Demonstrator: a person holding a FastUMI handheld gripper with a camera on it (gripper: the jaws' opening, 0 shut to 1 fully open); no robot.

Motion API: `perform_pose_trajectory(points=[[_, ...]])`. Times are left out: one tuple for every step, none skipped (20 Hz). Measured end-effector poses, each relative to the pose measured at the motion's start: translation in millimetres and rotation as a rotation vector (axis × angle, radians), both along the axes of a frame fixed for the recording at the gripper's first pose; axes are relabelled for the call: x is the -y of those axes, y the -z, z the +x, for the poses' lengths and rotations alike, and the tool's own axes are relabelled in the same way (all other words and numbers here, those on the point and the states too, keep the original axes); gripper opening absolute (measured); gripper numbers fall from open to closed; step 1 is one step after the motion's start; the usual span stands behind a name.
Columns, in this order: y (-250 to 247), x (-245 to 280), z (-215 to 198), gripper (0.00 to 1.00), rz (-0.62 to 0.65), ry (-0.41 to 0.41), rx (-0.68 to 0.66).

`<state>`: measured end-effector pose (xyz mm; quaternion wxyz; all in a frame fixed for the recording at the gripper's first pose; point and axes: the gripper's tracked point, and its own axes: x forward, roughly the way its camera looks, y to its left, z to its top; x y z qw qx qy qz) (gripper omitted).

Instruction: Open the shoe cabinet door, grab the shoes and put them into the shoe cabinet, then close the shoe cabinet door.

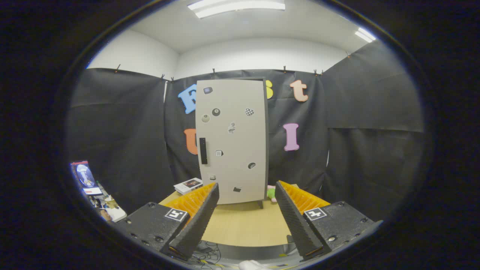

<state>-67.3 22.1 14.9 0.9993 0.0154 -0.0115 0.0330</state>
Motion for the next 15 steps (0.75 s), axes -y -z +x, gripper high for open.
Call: perform_pose_trajectory(points=[[-1.3, 3.8, -5.0, 0.98, 0.005, 0.003, 0.007], [-1.6, 3.7, -9.4, 0.98, 0.01, -0.002, 0.013], [-1.6, 3.3, -12.8, 0.98, 0.011, -0.01, 0.014], [-0.8, 5.2, -16.3, 0.98, 0.01, -0.009, 0.017], [-0.1, 9.4, -18.5, 0.98, 0.002, -0.003, 0.015], [2.3, 13.7, -20.9, 0.98, -0.007, 0.004, 0.014], [2.9, 17.5, -22.3, 0.98, -0.015, 0.013, 0.014], [2.7, 20.3, -23.4, 0.98, -0.022, 0.019, 0.015], [1.9, 23.0, -24.9, 0.98, -0.028, 0.027, 0.019], [1.2, 26.4, -25.8, 0.98, -0.032, 0.037, 0.024], [-0.2, 28.8, -26.2, 0.98, -0.035, 0.042, 0.026], [0.0, 29.7, -26.4, 0.98, -0.036, 0.045, 0.029], [-0.1, 29.7, -26.5, 0.98, -0.036, 0.045, 0.028], [0.6, 30.7, -27.2, 0.98, -0.035, 0.047, 0.028], [-0.3, 31.4, -26.9, 0.98, -0.034, 0.048, 0.026]])
